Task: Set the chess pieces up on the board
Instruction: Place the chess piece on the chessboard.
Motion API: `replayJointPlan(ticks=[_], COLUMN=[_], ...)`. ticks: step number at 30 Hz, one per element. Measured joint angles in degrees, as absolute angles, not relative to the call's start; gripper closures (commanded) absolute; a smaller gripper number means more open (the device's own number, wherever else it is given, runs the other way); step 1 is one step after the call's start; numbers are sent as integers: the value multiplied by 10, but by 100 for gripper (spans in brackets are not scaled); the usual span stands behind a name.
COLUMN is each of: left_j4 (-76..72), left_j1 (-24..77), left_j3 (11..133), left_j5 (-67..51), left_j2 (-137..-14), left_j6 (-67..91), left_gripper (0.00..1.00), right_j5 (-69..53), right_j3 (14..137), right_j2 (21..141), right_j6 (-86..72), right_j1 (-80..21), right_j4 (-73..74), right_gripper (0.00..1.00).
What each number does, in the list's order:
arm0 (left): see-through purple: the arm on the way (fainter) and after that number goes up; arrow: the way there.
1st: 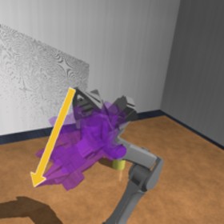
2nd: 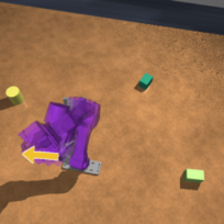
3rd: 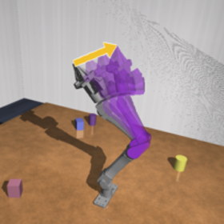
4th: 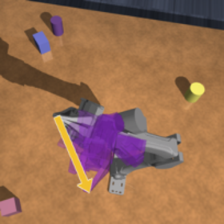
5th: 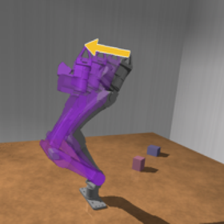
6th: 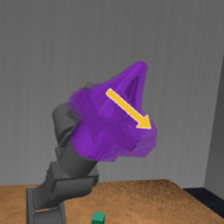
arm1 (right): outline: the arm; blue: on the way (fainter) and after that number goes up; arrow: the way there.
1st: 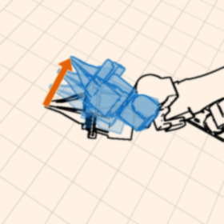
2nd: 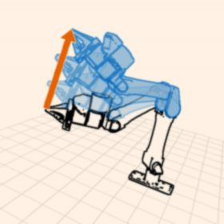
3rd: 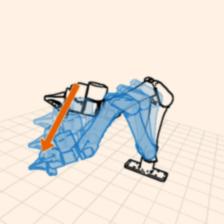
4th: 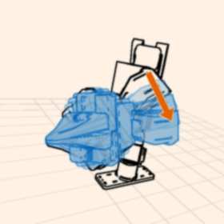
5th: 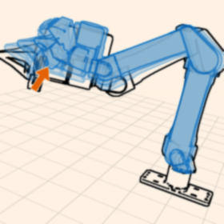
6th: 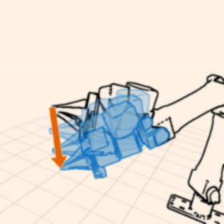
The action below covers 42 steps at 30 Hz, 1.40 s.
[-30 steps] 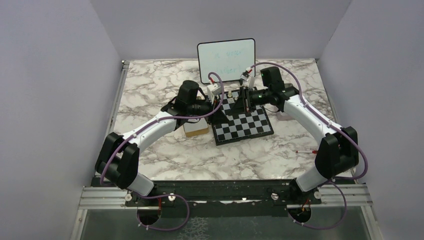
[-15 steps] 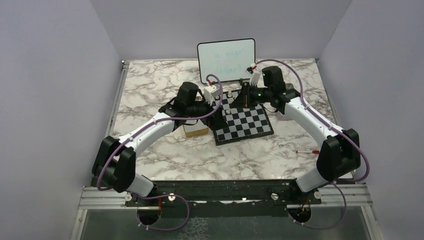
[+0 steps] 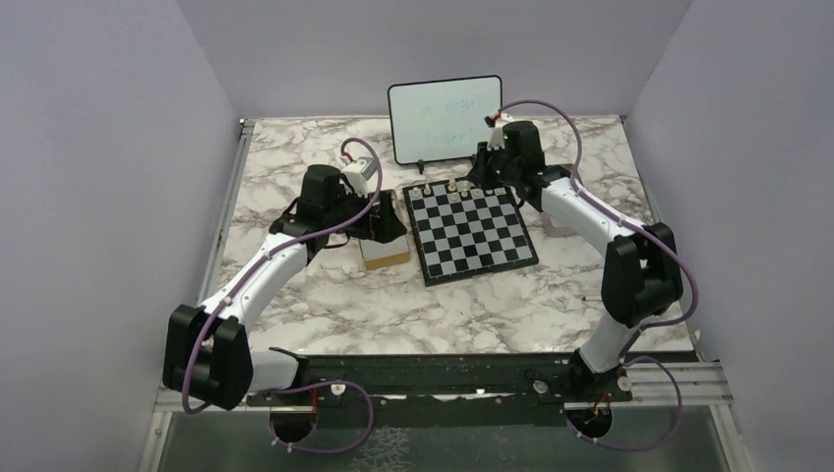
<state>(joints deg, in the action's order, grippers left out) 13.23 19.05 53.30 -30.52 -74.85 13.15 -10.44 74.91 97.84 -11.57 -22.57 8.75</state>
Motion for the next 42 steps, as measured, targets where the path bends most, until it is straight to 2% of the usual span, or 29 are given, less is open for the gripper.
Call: replayJointPlan(ticks=[7,13,21,42], left_j4=[140,153,160,160], left_j1=[191,191,191,191], left_j3=[458,452,452,452], left_j5=[-235,-201,-186,-184], left_j2=[-667,-651,-649,-645], left_j6=[137,137,135,135], left_gripper=[1,1,1,1], right_j5=[-37,-23,-20,2], right_j3=[795,846,880,880], right_j2=[1043,1094,1147,1198], right_j6=[-64,-50,-48,-44], right_j1=[-227,-228,-230,-233], right_j4=[73,68,60,55], right_gripper=[84,84,84,83])
